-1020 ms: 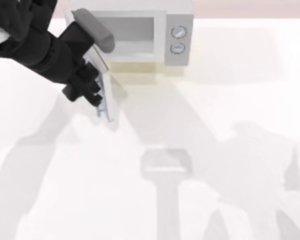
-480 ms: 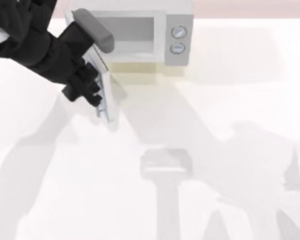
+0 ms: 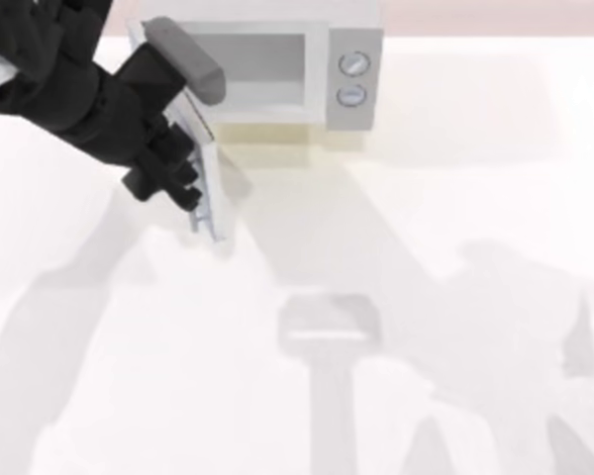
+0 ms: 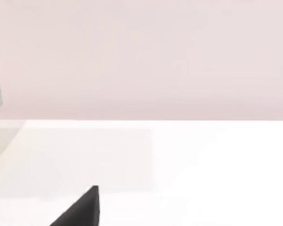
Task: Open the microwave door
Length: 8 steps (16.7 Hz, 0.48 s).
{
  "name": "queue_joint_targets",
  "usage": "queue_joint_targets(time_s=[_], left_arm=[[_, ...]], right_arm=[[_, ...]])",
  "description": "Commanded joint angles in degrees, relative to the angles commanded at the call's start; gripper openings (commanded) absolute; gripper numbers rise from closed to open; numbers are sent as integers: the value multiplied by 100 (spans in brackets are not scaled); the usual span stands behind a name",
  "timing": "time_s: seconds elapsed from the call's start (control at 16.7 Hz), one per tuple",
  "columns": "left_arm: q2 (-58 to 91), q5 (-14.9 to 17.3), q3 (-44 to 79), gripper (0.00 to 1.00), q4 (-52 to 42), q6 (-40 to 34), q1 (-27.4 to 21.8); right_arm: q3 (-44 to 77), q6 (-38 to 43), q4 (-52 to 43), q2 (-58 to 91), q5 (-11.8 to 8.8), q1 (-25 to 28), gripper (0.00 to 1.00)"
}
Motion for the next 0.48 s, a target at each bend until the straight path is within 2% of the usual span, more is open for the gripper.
queue_joint_targets(time_s=[0.18,0.48], left_arm=[[2,52,17,0,-65,190,75],[-5,361,60,0,-335,952,388]], right_arm=[[0,0,0,0,0,0,100],[0,0,0,0,0,0,100]])
